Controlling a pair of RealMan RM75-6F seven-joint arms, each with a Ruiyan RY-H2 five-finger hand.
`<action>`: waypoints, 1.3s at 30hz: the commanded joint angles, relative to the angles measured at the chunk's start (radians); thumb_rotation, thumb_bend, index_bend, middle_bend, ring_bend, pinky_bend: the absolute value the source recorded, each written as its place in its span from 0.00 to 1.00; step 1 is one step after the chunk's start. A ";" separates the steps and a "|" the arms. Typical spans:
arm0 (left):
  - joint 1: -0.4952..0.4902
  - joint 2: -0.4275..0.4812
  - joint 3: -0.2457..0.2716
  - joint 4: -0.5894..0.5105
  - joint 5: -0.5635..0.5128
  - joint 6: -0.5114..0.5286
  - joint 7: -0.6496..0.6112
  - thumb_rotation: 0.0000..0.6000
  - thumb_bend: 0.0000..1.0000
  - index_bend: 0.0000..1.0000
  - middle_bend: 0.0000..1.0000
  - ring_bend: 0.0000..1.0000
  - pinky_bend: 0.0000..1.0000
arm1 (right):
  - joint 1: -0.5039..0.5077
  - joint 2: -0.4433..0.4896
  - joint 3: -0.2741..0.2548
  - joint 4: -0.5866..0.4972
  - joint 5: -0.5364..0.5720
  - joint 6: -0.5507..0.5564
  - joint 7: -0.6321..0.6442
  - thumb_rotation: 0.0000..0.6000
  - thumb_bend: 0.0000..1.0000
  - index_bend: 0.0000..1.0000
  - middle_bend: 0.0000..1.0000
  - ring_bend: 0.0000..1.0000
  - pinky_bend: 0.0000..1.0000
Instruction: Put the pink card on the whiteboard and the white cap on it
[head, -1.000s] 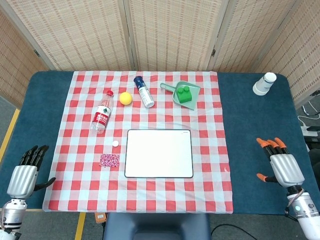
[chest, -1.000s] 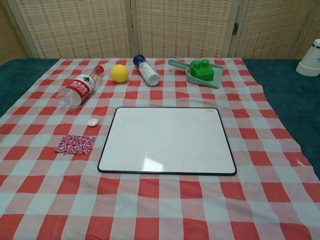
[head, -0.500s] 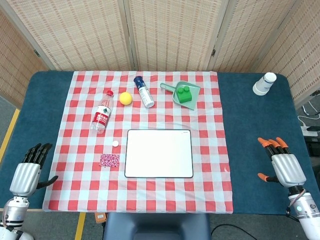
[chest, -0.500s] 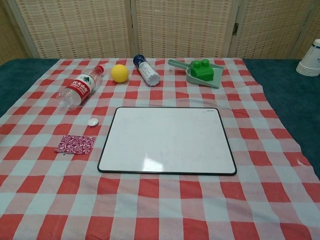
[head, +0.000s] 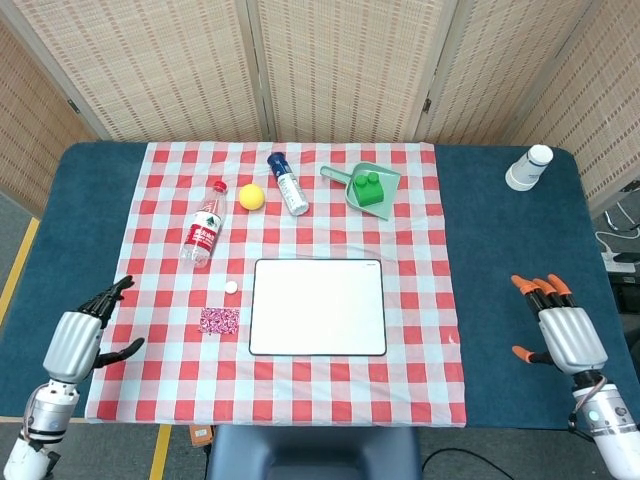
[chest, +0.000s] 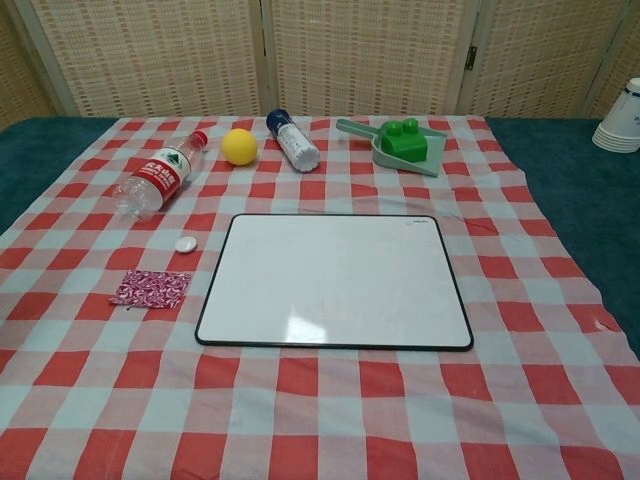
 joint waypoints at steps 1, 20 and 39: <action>-0.073 0.023 0.014 -0.129 -0.001 -0.158 0.319 1.00 0.20 0.10 0.77 0.94 0.97 | 0.001 0.000 -0.002 0.002 -0.011 0.005 0.009 1.00 0.03 0.02 0.14 0.05 0.06; -0.210 -0.072 -0.047 -0.293 -0.476 -0.478 0.844 1.00 0.22 0.31 1.00 1.00 1.00 | -0.021 0.002 -0.035 0.020 -0.140 0.105 0.073 1.00 0.03 0.03 0.15 0.05 0.06; -0.290 -0.211 -0.112 -0.304 -0.767 -0.368 0.913 1.00 0.25 0.30 1.00 1.00 1.00 | -0.017 0.014 -0.027 0.017 -0.110 0.087 0.088 1.00 0.03 0.03 0.15 0.05 0.06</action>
